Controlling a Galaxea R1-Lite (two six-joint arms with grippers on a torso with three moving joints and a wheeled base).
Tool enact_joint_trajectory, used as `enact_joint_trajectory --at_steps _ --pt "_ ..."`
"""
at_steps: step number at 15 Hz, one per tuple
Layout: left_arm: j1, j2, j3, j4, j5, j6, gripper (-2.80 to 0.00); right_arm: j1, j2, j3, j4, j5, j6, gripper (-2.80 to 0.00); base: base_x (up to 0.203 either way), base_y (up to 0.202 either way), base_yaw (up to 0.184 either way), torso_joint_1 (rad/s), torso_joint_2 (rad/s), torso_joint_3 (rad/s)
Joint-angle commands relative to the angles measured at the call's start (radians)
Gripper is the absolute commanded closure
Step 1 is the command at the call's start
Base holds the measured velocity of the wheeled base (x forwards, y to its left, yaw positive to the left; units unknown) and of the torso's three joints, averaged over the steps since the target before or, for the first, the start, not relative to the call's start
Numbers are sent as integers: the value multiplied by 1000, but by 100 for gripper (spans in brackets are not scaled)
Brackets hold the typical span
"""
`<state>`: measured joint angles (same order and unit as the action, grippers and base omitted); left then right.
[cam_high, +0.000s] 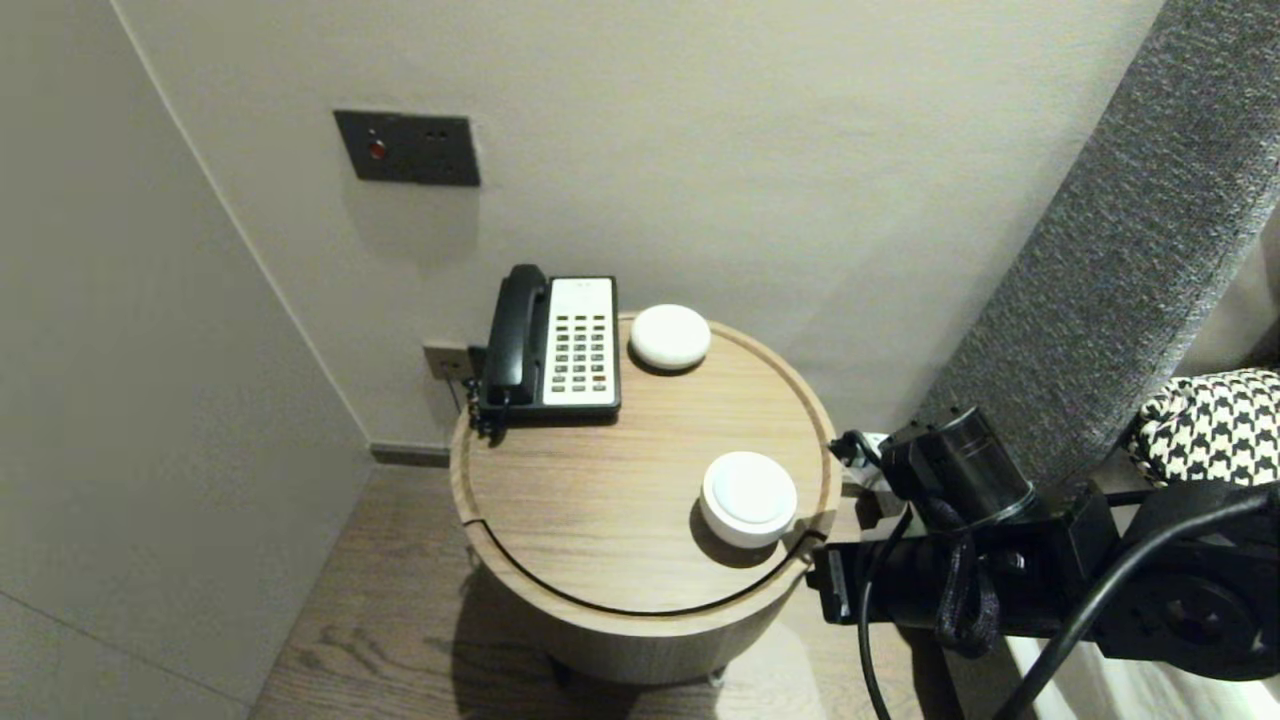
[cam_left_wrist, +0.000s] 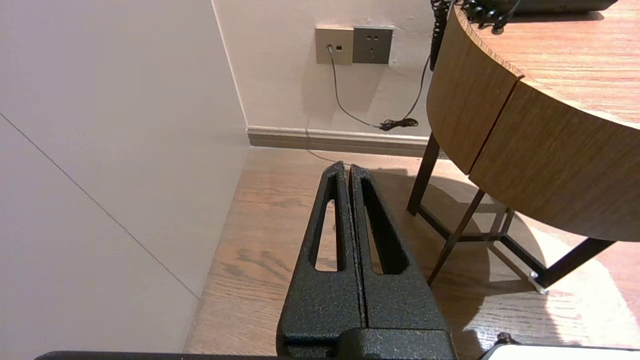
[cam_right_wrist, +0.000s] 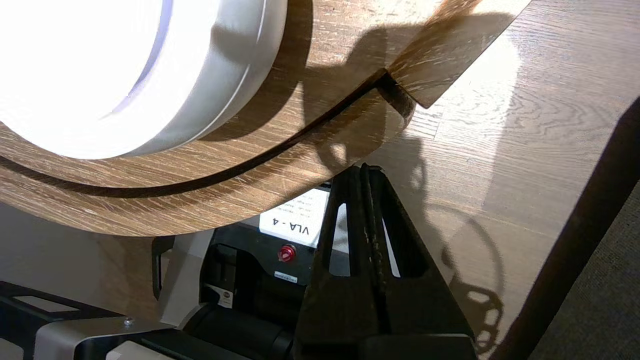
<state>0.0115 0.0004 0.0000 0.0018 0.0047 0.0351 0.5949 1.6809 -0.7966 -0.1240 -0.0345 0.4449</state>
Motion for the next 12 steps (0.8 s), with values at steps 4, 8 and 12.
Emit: enact_joint_trajectory --at_steps 4,8,12 --pt "1 0 0 0 0 0 0 -1 -14 36 -5 -2 4 0 0 0 0 0 0 0" --pt "1 0 0 1 0 0 0 -7 -49 130 -6 -4 4 0 0 0 0 0 0 0" --pt "1 0 0 1 0 0 0 -148 -116 227 -9 -5 -22 0 0 0 0 0 0 0"
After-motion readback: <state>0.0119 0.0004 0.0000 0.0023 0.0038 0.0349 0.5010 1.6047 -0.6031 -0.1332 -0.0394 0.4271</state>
